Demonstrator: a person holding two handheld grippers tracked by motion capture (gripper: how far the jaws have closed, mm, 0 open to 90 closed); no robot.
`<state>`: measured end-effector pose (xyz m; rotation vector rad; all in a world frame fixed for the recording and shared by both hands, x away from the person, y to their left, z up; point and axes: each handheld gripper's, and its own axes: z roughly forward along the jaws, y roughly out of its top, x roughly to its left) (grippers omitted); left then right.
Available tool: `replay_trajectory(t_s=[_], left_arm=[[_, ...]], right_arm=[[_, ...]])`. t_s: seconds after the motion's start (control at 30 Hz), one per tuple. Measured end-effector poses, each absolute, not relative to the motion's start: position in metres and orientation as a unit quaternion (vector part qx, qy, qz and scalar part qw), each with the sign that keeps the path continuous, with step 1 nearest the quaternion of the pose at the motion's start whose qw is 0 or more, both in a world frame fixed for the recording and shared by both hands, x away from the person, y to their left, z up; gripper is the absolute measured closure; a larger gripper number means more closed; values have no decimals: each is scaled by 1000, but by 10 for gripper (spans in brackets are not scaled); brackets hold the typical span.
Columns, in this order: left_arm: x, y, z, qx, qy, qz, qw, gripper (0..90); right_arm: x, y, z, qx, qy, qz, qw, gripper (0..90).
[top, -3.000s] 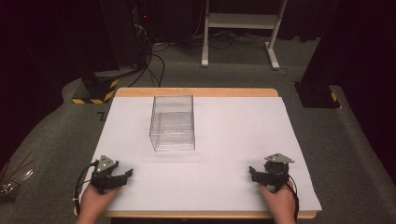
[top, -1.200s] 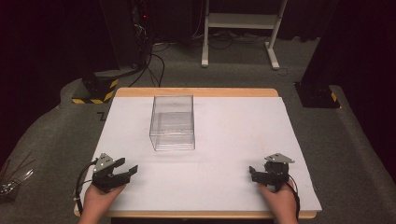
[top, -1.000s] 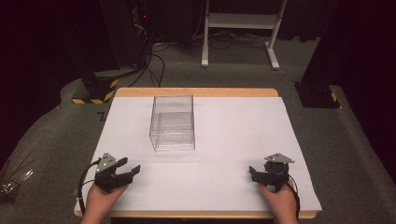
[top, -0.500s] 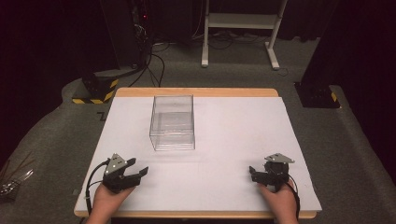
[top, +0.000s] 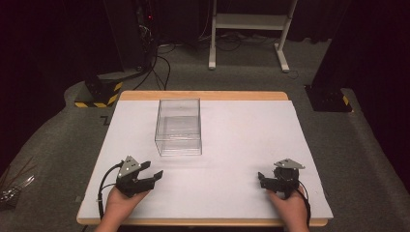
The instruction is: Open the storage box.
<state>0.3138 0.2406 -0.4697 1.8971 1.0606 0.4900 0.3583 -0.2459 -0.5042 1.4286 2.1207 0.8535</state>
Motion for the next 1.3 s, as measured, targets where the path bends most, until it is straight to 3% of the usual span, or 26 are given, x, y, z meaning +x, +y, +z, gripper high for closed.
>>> replay_trajectory(t_s=[1.3], left_arm=[[372, 203, -459, 757, 412, 210, 462, 400]], right_arm=[[358, -246, -504, 517, 767, 309, 221, 102]])
